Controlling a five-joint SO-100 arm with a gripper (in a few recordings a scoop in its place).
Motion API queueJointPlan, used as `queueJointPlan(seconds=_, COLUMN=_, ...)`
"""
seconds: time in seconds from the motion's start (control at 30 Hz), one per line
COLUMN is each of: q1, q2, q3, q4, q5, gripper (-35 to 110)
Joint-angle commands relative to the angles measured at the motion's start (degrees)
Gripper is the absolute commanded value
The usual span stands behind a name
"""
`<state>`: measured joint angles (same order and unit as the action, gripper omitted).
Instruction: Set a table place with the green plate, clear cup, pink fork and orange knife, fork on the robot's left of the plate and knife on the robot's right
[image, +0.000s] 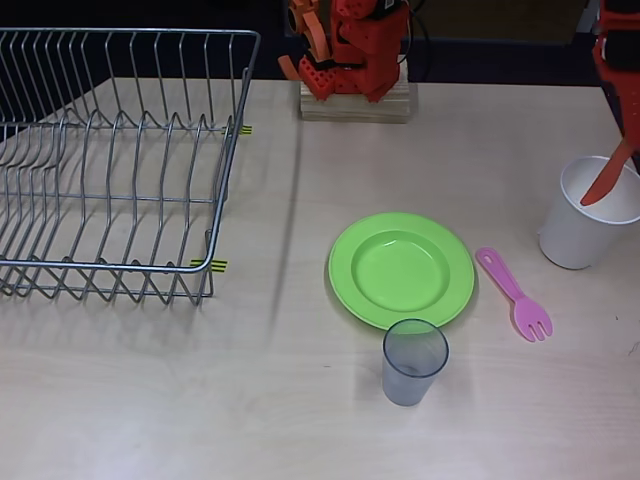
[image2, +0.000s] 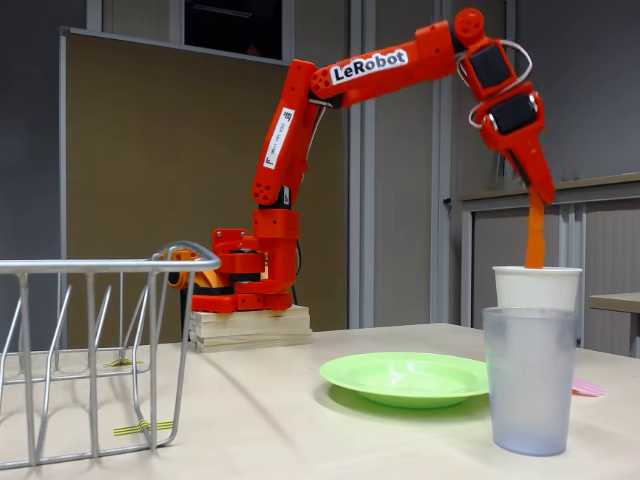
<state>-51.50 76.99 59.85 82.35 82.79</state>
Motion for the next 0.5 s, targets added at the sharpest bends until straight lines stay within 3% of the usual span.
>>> queueJointPlan(seconds=0.0, q1=-0.2, q2=6.4, q3=-3.0, q4=2.2, q5=2.0, gripper=0)
queueJointPlan(seconds=0.27, q1=0.9, q2=15.1, q3=-6.1, q4=9.8, q5=3.3, gripper=0)
queueJointPlan(seconds=0.47, q1=9.9, q2=30.1, q3=8.1, q4=8.5, q5=-7.5, gripper=0)
